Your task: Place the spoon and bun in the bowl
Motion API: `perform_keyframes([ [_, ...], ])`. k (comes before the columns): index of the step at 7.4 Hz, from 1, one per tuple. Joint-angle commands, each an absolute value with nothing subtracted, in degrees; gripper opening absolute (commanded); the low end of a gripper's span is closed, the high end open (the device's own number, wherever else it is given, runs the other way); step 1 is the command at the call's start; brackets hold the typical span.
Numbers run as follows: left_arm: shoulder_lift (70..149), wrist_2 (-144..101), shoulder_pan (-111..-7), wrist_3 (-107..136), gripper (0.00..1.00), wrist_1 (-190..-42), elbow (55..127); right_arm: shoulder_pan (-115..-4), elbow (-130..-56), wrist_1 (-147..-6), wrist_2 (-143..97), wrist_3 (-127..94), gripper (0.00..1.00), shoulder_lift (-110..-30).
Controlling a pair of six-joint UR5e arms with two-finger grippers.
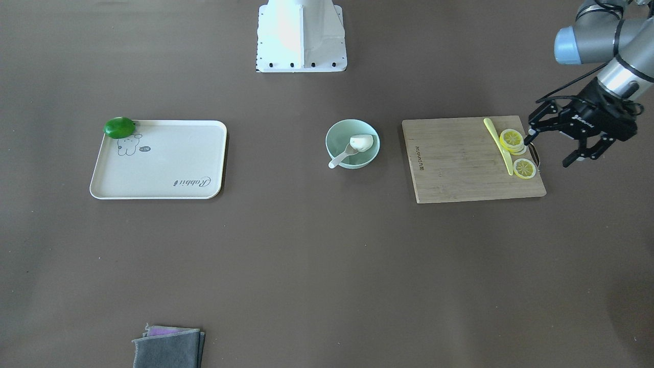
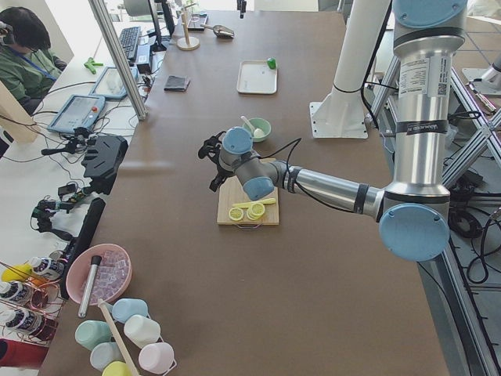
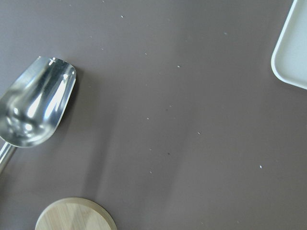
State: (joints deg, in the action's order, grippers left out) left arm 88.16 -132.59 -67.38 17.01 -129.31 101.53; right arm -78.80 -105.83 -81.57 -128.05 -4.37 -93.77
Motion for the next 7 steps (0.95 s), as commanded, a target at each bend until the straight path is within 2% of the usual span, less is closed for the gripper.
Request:
perform_keyframes([
  [1,87.6,-136.8,-80.7,-6.2,1.0,-113.6,101.3,-82.6,-105.8,-81.6,-132.5,0.5,1.0,-98.4],
  [2,87.3,-136.8,-85.4,-12.5,1.0,-108.3,101.0,-83.7,-105.9,-81.6,-135.0,0.0,1.0,-100.1],
  [3,82.8,-136.1,-85.7,-10.3,1.0,-107.7,100.6,-83.8,-106.1,-81.5,-135.3,-0.4,1.0,-100.7],
  [4,81.4,-136.4,-85.7,-4.9,1.0,-112.1,94.5,-83.8,-106.3,-81.5,-135.4,-0.5,1.0,-100.9],
  [5,79.8,-130.8,-85.8,-5.9,1.0,-124.9,91.4,-83.8,-106.5,-81.4,-135.4,-0.4,1.0,-101.0],
  [6,77.3,-130.8,-85.7,-4.8,1.0,-130.6,87.8,-83.8,-106.1,-81.3,-134.7,-0.2,1.0,-100.8],
  [7,77.3,-132.7,-85.9,-4.5,1.0,-130.0,86.3,-83.7,-105.6,-81.8,-134.6,-0.2,1.0,-100.1],
])
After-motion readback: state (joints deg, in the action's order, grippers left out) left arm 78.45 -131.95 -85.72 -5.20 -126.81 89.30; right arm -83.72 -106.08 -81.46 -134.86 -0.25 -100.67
